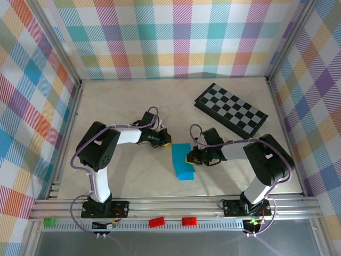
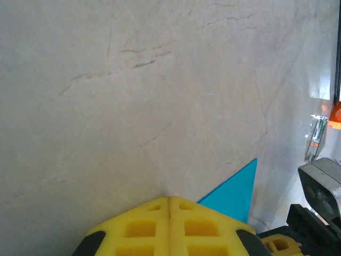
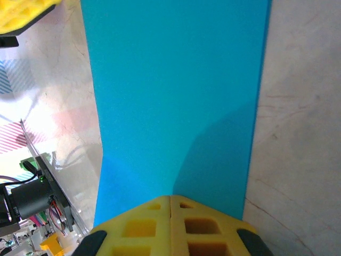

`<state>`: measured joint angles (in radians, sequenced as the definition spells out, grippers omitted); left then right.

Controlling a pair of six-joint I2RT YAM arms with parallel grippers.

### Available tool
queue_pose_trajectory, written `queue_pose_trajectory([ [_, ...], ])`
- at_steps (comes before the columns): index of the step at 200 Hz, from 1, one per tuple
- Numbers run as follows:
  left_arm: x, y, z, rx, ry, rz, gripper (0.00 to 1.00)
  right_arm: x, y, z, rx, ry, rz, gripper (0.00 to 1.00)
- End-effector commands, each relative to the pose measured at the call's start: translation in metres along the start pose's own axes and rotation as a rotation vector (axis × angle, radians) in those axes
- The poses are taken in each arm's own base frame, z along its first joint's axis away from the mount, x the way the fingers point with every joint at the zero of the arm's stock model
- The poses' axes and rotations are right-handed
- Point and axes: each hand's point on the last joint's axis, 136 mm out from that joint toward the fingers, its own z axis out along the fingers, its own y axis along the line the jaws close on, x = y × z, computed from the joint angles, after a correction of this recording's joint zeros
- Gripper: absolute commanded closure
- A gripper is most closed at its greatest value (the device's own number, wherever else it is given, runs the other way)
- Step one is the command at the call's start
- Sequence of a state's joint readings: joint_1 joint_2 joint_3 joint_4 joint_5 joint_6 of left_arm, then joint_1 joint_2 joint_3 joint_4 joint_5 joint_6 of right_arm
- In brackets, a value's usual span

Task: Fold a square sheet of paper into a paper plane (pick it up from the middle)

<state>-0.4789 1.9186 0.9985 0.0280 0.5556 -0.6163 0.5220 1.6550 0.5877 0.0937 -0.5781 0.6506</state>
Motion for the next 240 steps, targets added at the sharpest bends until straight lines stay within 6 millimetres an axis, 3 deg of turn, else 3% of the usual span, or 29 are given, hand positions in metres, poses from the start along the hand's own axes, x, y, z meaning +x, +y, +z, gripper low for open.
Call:
queue_pose_trajectory([
  [1, -0.017, 0.017, -0.005, -0.066, -0.066, -0.041, 1.00, 0.052, -0.079, -0.001, 0.285, 0.108, 0.196, 1.00],
  [42, -0.012, -0.007, -0.033, -0.030, -0.120, -0.014, 1.00, 0.045, -0.072, 0.001, 0.252, 0.076, 0.220, 1.00],
  [67, 0.009, -0.033, -0.044, 0.015, -0.112, 0.027, 1.00, 0.032, -0.065, 0.002, 0.221, 0.020, 0.248, 1.00],
  [97, 0.055, -0.051, -0.030, 0.036, -0.006, 0.063, 1.00, 0.023, -0.062, 0.001, 0.211, -0.030, 0.264, 1.00],
  [125, 0.083, -0.064, -0.011, 0.118, 0.074, 0.095, 1.00, 0.024, -0.063, -0.001, 0.218, -0.035, 0.263, 1.00],
  [177, 0.105, -0.051, 0.009, 0.127, 0.154, 0.060, 1.00, 0.026, -0.065, -0.001, 0.227, -0.028, 0.259, 1.00],
  [214, 0.123, -0.016, 0.010, 0.017, 0.203, 0.068, 1.00, 0.028, -0.068, -0.002, 0.240, -0.026, 0.263, 1.00],
  [240, 0.144, 0.021, 0.004, -0.088, 0.239, 0.085, 1.00, 0.030, -0.071, -0.003, 0.254, -0.023, 0.265, 1.00],
])
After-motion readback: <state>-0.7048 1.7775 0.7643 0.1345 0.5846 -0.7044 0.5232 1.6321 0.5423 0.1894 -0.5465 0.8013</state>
